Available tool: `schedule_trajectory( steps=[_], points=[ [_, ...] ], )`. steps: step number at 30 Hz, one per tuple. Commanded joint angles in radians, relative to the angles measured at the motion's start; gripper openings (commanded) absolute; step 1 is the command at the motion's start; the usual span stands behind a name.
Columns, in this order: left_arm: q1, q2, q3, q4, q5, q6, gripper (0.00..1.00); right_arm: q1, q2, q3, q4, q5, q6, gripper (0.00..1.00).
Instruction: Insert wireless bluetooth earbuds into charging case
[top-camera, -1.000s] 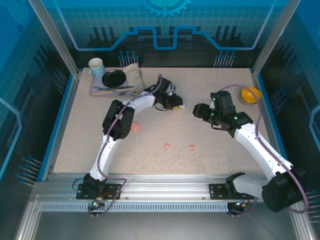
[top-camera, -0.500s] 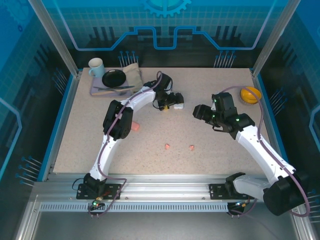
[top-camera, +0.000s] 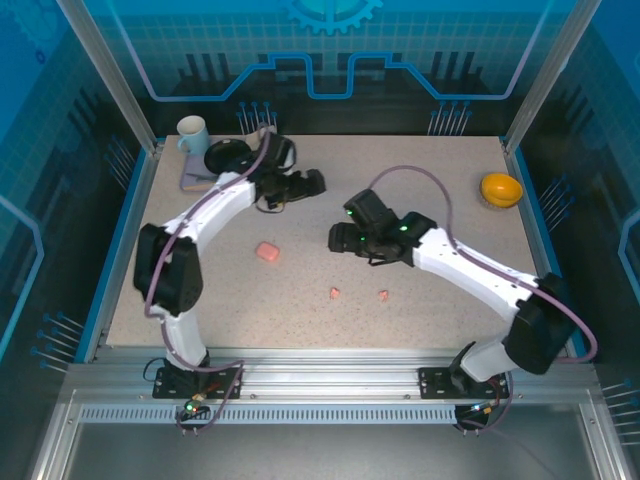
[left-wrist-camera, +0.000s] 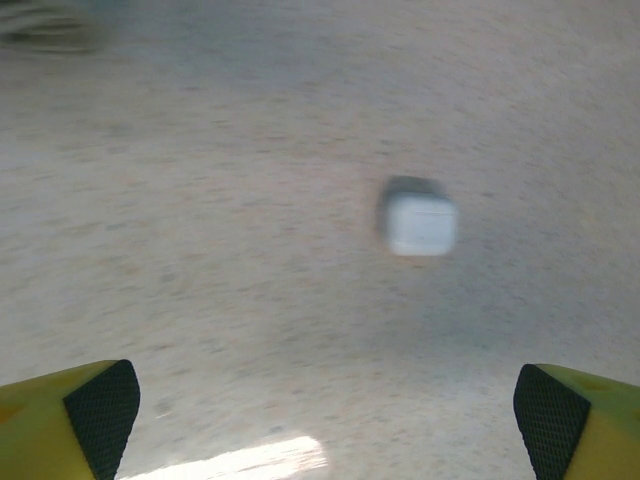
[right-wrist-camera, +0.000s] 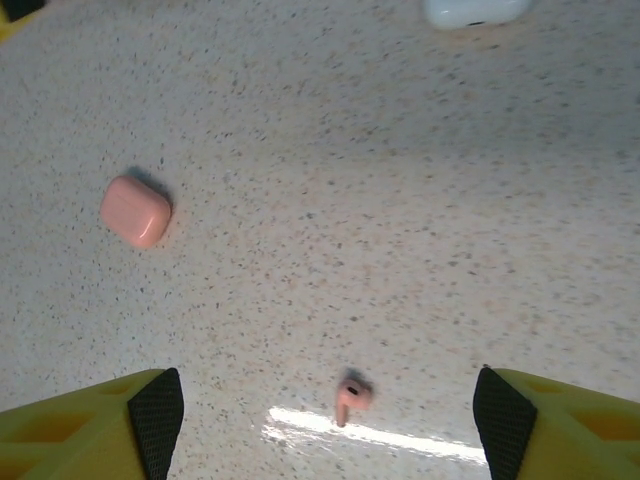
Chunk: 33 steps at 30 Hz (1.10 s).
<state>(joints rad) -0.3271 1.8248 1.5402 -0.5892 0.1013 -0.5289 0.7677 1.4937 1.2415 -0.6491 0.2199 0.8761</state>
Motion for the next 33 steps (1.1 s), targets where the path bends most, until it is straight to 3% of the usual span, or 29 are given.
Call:
schedule_trajectory(
  steps=[1,7,12,25,33],
  points=[
    [0.08,-0.042,-0.169,0.02,-0.043,-0.015,0.99,0.032,0.054,0.072,-0.056,0.075,0.05,0.8],
    [0.163,-0.092,-0.35,0.086,-0.052,-0.014,0.99,0.045,0.106,0.093,-0.064,0.076,0.069,0.8],
    [0.177,-0.076,-0.404,0.154,-0.041,-0.015,0.99,0.045,0.109,0.082,-0.066,0.082,0.063,0.8],
    [0.161,-0.009,-0.419,0.235,0.047,-0.04,0.99,0.027,0.082,0.019,-0.035,0.078,0.068,0.8],
    [0.085,-0.011,-0.443,0.254,0.05,-0.096,0.99,0.007,0.05,-0.022,-0.016,0.069,0.066,0.8]
  ],
)
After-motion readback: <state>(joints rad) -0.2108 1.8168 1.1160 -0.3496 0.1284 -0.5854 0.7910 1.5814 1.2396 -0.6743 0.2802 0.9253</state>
